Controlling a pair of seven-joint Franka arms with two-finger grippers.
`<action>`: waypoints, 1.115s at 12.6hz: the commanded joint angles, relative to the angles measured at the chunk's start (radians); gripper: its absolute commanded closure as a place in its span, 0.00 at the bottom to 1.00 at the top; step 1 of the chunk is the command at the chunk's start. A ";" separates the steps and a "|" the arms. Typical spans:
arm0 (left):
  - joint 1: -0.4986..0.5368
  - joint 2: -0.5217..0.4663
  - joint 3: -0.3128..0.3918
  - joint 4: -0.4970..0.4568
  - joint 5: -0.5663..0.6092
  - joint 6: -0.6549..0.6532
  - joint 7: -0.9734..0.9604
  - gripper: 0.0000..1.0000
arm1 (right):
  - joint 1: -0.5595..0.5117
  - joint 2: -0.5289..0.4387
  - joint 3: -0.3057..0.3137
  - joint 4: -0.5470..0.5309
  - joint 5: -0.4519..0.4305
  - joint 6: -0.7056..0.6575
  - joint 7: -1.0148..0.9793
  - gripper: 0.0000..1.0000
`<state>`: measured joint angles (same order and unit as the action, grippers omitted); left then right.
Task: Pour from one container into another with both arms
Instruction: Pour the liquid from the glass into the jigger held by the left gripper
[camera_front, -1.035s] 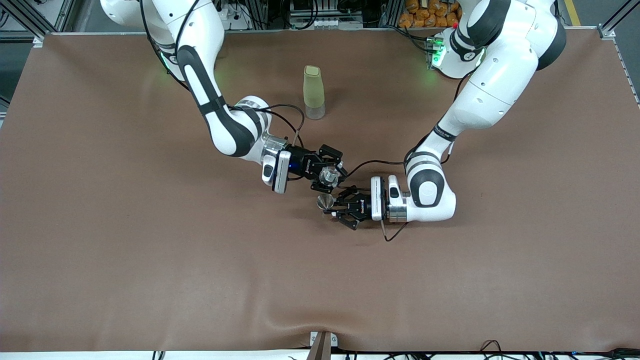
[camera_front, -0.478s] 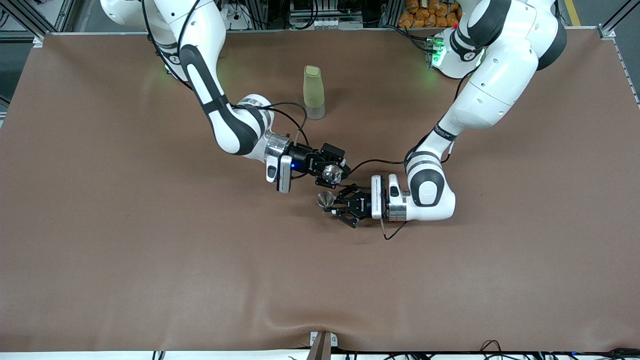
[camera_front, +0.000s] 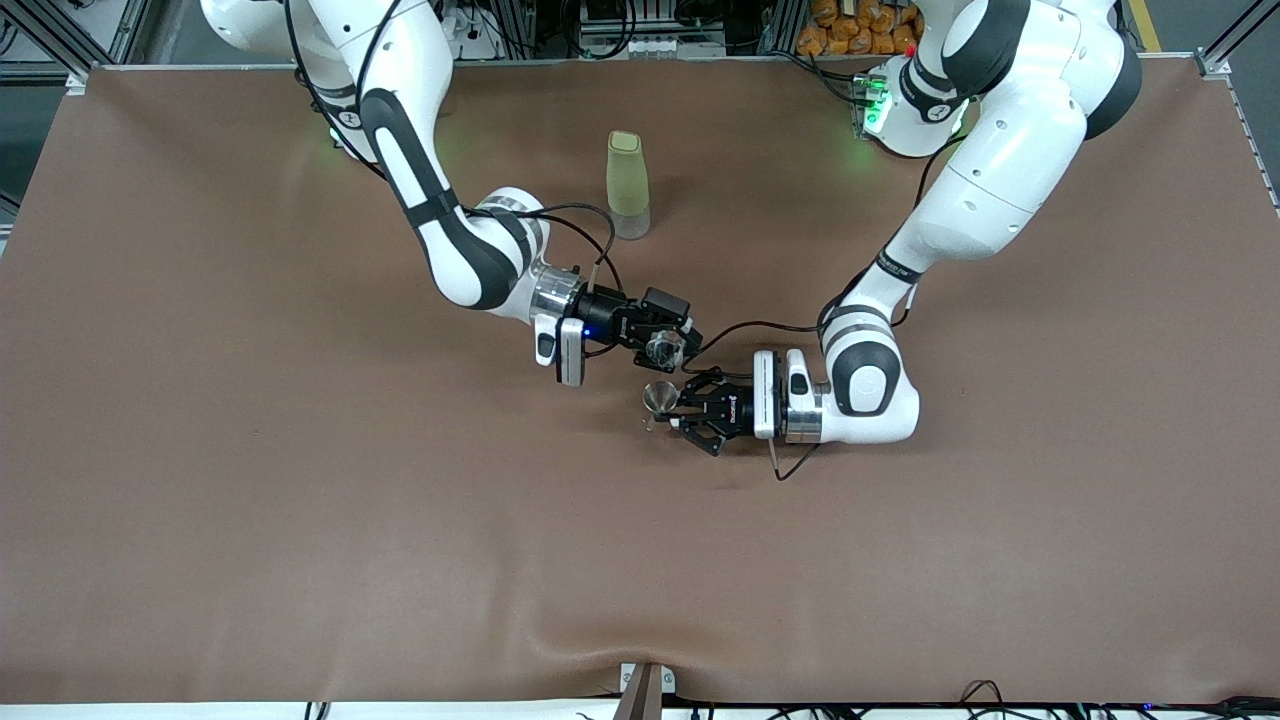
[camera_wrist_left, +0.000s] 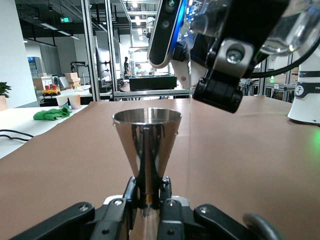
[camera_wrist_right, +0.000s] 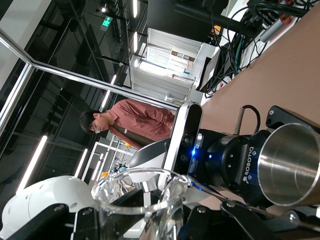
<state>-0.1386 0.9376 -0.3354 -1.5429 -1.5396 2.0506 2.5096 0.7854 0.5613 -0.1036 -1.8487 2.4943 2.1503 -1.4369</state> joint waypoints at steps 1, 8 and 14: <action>0.011 -0.040 -0.001 -0.046 -0.023 -0.013 0.026 1.00 | 0.003 0.000 0.002 0.016 0.026 0.013 0.050 1.00; 0.001 -0.040 -0.002 -0.063 -0.024 -0.013 0.026 1.00 | -0.006 0.003 0.002 0.032 0.026 0.014 0.118 1.00; 0.007 -0.042 -0.002 -0.063 -0.023 -0.013 0.025 1.00 | -0.008 0.005 0.002 0.031 0.028 0.013 0.216 1.00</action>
<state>-0.1375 0.9369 -0.3395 -1.5637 -1.5396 2.0428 2.5131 0.7816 0.5613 -0.1055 -1.8321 2.4981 2.1554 -1.2594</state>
